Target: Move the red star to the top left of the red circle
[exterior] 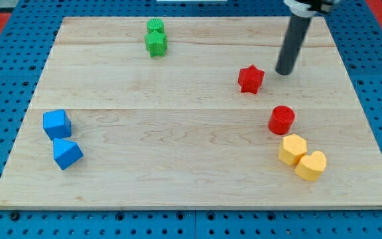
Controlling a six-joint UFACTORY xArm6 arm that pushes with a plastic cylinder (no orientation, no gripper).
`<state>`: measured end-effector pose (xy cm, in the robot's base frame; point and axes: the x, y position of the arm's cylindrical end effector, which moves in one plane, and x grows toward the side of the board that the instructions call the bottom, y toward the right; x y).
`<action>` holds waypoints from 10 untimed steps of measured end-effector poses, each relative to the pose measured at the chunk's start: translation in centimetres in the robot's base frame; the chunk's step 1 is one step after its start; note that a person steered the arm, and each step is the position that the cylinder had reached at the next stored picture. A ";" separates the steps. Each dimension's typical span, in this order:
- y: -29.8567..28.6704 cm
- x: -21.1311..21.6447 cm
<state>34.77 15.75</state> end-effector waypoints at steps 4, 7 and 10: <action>-7.3 2.3; -12.5 4.0; -6.2 5.8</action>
<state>40.55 9.55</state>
